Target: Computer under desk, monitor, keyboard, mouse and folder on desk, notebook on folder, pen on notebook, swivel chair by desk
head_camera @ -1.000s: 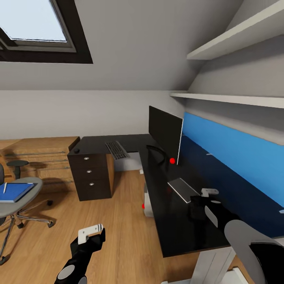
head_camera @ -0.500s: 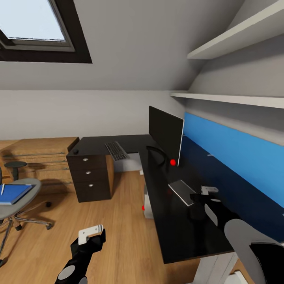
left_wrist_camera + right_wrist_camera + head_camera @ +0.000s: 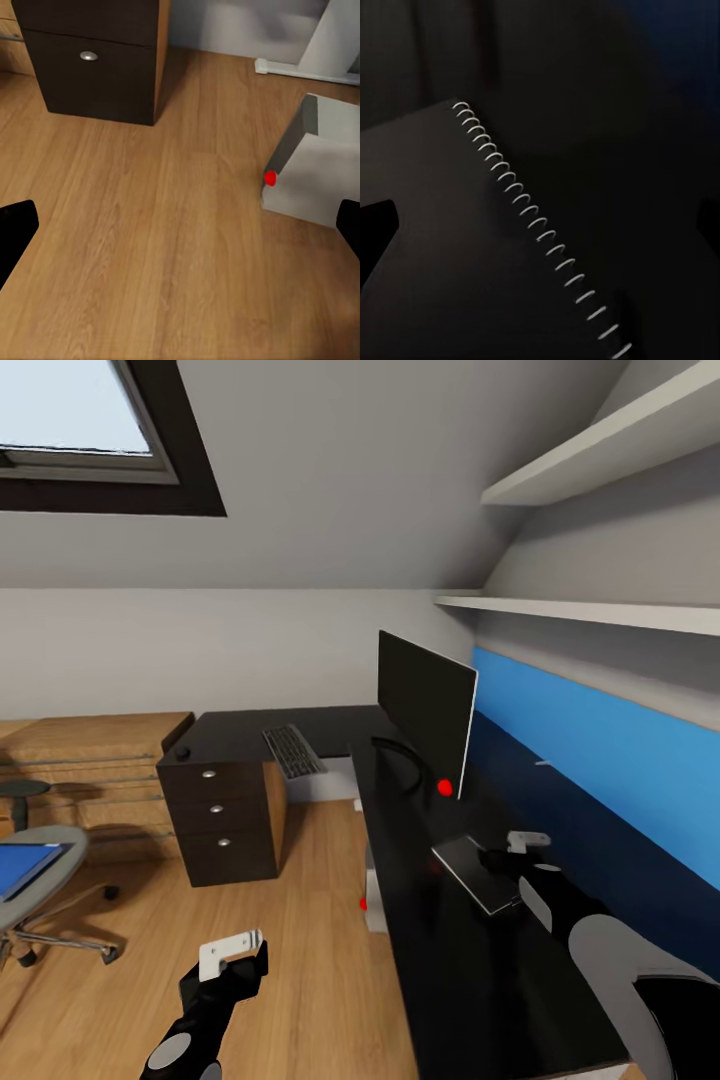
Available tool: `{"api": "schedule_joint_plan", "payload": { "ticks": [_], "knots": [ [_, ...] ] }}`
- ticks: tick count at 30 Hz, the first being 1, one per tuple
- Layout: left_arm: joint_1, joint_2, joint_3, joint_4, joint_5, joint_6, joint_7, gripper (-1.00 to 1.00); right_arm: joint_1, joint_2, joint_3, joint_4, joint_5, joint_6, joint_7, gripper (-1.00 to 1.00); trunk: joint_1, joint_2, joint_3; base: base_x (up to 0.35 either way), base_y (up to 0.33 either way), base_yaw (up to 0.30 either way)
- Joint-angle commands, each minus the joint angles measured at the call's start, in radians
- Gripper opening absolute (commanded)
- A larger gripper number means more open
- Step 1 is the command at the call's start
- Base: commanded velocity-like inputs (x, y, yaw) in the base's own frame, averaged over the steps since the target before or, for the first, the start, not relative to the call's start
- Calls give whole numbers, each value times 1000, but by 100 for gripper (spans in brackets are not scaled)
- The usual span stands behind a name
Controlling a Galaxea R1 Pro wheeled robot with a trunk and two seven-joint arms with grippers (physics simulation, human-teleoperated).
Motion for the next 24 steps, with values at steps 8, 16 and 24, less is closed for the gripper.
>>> {"api": "schedule_joint_plan", "payload": {
  "ticks": [8,16,24],
  "knots": [
    [0,0,-2,-2,10,2,8,100,0,-1,4,-1,-9,5,24,100,1,0,-1,158,0,0],
    [0,0,-2,-2,10,3,8,100,0,-2,4,0,-9,5,27,100,1,0,-1,165,0,0],
    [0,1,-2,-2,10,4,8,100,0,-2,5,2,-8,5,27,100,1,0,-1,70,0,0]
  ]
}}
